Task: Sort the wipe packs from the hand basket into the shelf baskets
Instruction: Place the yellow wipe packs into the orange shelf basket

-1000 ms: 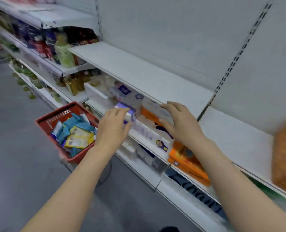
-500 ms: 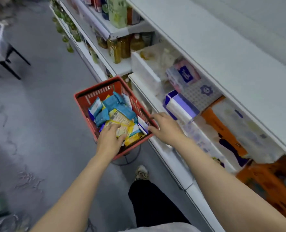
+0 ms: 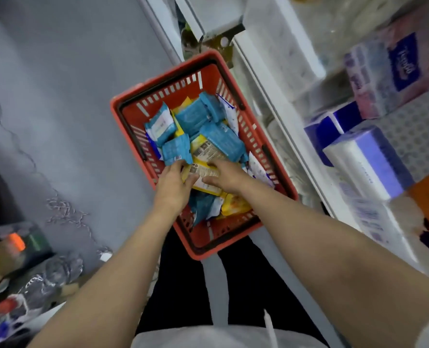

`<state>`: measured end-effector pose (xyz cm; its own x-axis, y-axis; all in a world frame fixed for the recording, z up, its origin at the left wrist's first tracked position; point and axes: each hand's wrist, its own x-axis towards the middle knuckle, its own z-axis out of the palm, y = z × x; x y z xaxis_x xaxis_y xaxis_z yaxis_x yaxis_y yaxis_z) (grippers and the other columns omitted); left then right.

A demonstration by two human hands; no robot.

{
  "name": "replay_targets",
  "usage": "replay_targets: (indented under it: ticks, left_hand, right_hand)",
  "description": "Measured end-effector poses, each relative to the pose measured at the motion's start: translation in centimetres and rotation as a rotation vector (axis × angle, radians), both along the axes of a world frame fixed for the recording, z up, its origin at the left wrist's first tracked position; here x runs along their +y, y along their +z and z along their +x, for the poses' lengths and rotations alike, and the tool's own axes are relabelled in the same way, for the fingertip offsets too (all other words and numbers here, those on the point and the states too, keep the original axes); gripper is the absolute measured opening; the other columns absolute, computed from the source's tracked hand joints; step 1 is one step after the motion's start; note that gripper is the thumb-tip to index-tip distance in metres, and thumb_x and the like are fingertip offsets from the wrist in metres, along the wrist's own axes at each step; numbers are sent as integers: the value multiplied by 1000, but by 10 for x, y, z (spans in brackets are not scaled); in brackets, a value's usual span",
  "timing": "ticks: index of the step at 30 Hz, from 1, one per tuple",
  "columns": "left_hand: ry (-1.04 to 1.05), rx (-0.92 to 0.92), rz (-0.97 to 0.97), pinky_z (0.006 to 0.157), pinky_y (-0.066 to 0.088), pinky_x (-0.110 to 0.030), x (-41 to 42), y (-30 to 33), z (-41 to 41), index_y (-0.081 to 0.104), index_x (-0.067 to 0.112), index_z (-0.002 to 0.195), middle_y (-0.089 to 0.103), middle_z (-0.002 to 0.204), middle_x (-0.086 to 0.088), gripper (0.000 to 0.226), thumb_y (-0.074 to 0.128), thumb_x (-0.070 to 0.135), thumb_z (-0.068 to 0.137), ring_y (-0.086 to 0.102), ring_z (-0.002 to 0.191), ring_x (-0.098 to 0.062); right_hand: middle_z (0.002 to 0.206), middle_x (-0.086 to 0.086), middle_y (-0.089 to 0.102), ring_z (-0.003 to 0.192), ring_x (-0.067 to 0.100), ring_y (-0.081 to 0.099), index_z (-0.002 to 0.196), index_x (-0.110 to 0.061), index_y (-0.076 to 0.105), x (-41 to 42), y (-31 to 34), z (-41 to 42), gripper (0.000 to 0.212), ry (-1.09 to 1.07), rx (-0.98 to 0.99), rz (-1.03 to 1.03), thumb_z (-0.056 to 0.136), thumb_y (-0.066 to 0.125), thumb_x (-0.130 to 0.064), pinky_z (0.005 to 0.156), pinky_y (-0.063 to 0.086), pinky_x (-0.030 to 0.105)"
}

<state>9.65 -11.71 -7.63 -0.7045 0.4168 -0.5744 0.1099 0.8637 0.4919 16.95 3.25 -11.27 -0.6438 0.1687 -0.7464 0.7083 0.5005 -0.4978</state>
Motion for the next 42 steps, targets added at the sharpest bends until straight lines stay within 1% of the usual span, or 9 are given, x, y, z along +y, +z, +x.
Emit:
replay_targets:
  ticks: [4,9,14,17,23,27,30,35,42]
  left_hand:
    - [-76,-79,-8,99,39,-35,0,-12,-21,51,12,137,56,132,-15,52,63,35,92,51,121,-32]
    - [-177,-177,-5,100,43,-35,2,-13,-43,52,17,138,58,134,-10,54,55,47,94,53,124,-27]
    - [42,-597,-24,89,54,-38,13,0,-64,58,23,128,66,119,1,54,54,60,90,64,106,-20]
    - [201,-850,28,68,59,-29,20,7,-68,54,14,132,70,108,-5,51,71,32,87,70,86,-15]
    - [73,-661,140,88,56,-47,25,13,-65,50,19,130,67,107,-13,62,81,12,77,69,96,-25]
    - [18,-619,187,83,58,-46,27,13,-56,49,22,134,63,110,-12,67,82,13,76,67,97,-24]
    - [10,-556,205,86,56,-45,34,4,-52,49,18,135,59,111,-5,65,80,16,79,63,100,-19]
    - [42,-291,218,108,42,-39,53,-21,-59,39,13,146,51,142,-4,63,66,30,92,50,128,-19]
    - [-75,-268,16,108,41,-42,79,-48,-68,46,11,143,54,139,-9,59,65,33,92,51,128,-27]
  right_hand:
    - [150,9,43,134,27,44,148,-16,39,-10,-18,0,81,-106,-39,4,82,75,-45,107,41,41]
    - [95,7,65,88,24,63,98,-16,71,-22,-9,11,36,-129,-104,92,78,76,-46,67,51,37]
    - [93,-2,51,89,12,49,111,-22,74,-31,31,28,44,-471,416,182,75,72,2,74,43,27]
    - [109,-3,56,102,11,54,122,-24,68,-34,51,33,52,-548,474,146,81,71,7,84,48,23]
    - [122,0,65,104,11,68,136,-21,50,-40,63,21,52,-1336,204,-335,90,69,-36,85,59,34]
    - [92,-7,75,84,9,73,95,-23,61,-39,54,26,28,-1278,68,-489,77,83,-23,73,60,29]
    - [107,5,73,98,22,70,109,-12,66,-35,49,32,37,-1196,-71,-487,78,83,-23,91,56,43]
    - [114,0,68,93,14,65,121,-16,63,-17,47,45,45,-1209,15,-69,81,79,-29,79,54,33]
    - [113,0,70,99,17,68,117,-20,65,-3,42,64,41,-1124,22,-100,80,79,-31,90,54,43]
